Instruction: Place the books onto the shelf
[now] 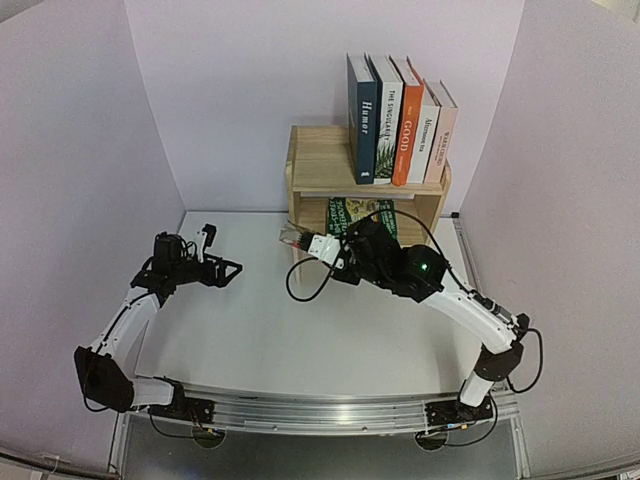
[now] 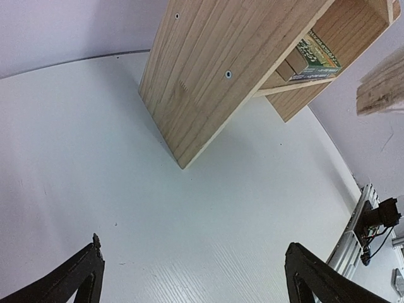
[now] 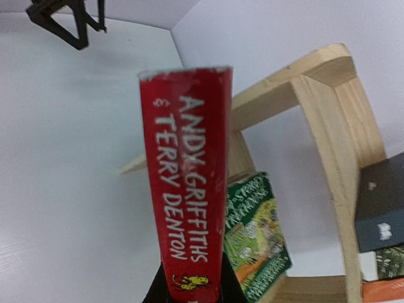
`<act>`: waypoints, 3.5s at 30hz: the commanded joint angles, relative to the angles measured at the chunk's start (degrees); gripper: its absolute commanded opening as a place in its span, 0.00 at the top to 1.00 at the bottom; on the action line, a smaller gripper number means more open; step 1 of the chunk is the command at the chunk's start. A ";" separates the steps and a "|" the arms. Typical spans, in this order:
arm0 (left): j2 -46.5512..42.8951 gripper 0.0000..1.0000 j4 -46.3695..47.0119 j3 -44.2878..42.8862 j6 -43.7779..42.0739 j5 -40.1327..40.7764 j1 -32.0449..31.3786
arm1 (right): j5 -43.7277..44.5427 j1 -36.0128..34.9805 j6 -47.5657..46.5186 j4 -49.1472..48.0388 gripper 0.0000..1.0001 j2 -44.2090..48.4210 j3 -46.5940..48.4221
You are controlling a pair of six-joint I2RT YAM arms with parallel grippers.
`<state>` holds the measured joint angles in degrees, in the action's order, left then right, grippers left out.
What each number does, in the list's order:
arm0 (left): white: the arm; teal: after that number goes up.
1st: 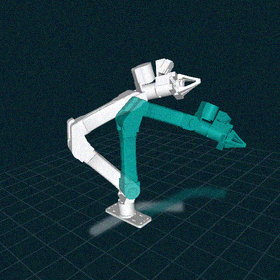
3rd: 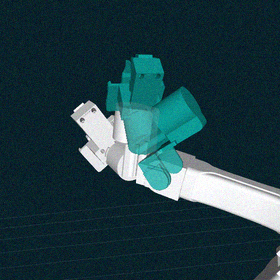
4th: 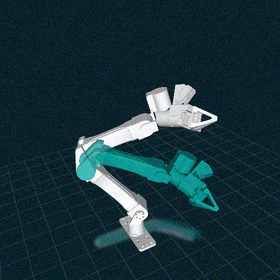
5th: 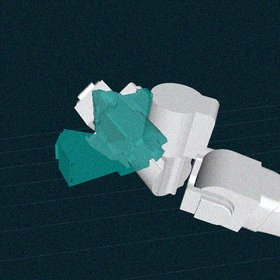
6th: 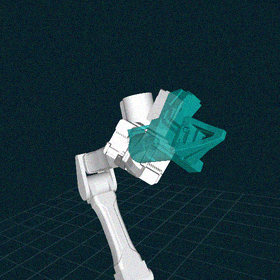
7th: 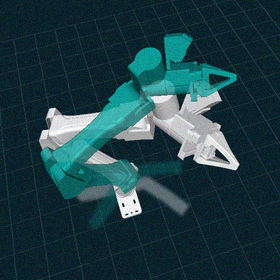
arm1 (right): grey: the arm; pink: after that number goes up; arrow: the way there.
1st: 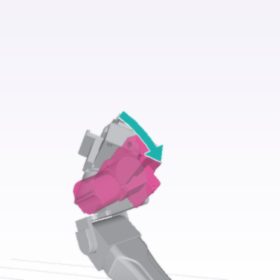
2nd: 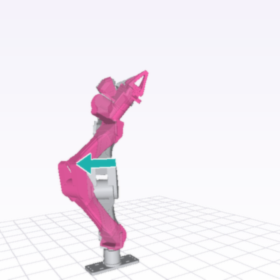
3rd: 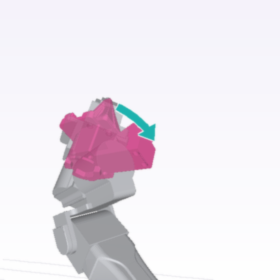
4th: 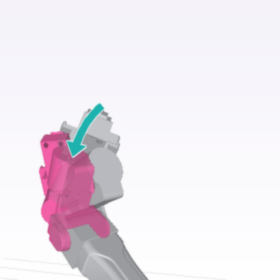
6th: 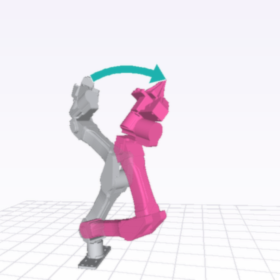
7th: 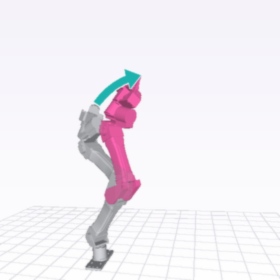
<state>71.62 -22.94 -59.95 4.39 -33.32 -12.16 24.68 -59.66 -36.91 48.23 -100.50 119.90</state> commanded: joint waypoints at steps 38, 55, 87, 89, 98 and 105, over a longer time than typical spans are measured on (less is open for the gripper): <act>-3.96 0.00 3.36 2.31 -2.31 -0.88 0.14 | 15.37 14.94 -39.47 -36.97 1.00 -1.22 -25.98; -5.16 0.00 4.05 4.09 -2.21 -0.54 0.14 | 11.43 17.44 -40.28 -35.91 1.00 -4.86 -22.43; -5.34 0.00 3.99 5.18 -2.97 -0.93 0.24 | 7.35 17.53 -36.40 -31.35 0.32 -4.90 -18.87; -5.30 0.00 3.99 5.27 -3.07 -1.04 0.29 | 6.05 17.56 -35.78 -29.28 0.31 -4.79 -18.05; -5.78 0.00 3.78 5.82 -3.32 -1.40 0.26 | 1.32 17.95 -30.89 -19.58 0.19 -3.81 -14.69; -5.56 0.00 3.64 5.57 -3.33 -2.14 0.25 | -0.68 18.64 -29.34 -14.77 0.23 -2.83 -13.67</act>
<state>67.35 -20.51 -54.24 1.65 -34.28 -12.16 26.51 -41.78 -68.57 28.88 -106.65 103.50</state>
